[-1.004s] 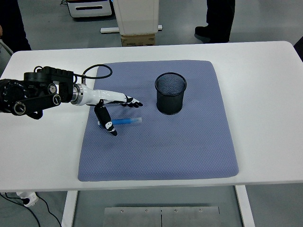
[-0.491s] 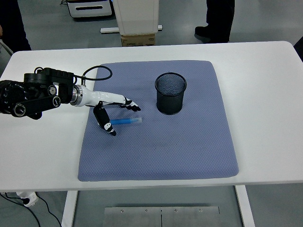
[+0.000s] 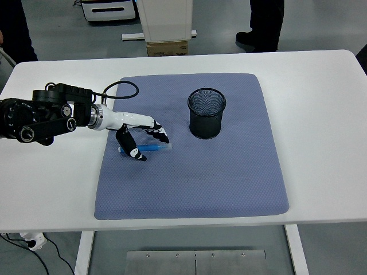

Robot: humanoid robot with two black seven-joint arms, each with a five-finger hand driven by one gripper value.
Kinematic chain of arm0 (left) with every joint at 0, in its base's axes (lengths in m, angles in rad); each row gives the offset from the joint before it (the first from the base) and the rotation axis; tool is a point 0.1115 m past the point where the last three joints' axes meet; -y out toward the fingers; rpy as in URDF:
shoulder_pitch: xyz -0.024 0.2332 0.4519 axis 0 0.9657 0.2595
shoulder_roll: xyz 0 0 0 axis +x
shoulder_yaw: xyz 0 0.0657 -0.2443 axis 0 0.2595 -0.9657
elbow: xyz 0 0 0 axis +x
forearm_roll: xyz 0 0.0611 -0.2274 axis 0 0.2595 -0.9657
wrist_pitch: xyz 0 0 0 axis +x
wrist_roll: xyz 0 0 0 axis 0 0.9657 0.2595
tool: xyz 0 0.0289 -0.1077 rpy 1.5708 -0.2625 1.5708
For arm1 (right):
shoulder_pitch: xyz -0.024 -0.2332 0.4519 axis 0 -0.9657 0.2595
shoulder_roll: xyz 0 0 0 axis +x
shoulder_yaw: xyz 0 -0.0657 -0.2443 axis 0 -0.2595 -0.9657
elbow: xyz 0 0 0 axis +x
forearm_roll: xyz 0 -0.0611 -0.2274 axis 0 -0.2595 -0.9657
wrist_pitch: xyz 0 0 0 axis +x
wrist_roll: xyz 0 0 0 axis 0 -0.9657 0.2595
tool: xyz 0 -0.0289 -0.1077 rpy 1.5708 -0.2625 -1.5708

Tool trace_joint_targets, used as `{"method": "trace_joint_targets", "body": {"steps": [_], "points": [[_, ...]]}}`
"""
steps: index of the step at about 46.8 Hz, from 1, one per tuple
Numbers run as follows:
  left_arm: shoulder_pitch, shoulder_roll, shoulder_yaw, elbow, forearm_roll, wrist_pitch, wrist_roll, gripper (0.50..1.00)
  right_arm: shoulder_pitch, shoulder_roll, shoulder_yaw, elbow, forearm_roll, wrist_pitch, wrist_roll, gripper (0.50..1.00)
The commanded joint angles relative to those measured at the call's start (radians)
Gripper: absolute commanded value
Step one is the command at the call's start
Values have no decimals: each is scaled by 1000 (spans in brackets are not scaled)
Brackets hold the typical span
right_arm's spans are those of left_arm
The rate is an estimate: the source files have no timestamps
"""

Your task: Left hand places marker in pen holder

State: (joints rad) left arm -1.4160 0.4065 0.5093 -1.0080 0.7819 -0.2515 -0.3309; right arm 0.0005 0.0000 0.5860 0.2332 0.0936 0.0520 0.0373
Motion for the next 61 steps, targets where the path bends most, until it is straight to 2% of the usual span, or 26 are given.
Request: {"method": "trace_joint_targets", "body": {"steps": [1,10,16,25,30,52,61], "points": [[0,-2,0,0,0,0,0,763,0,0,0,0,0,0,1,1000],[0,-2,0,0,0,0,0,760,-1,0,0,0,0,0,0,1000],[0,-2,0,2,0,1,1,739,-1,0,0,0,0,0,0,1000],[0,-2,0,2,31,21,0,672,1,0,0,0,0,0,0,1000],[2,-2,0,2,46,58,1,669,-1,0,0,0,0,0,0,1000],[6,-15,0,2,54,84,0,666,-1,0,0,0,0,0,0,1000],[2,-28,0,0,59,121,1,666,-1,0,0,0,0,0,0,1000]]}}
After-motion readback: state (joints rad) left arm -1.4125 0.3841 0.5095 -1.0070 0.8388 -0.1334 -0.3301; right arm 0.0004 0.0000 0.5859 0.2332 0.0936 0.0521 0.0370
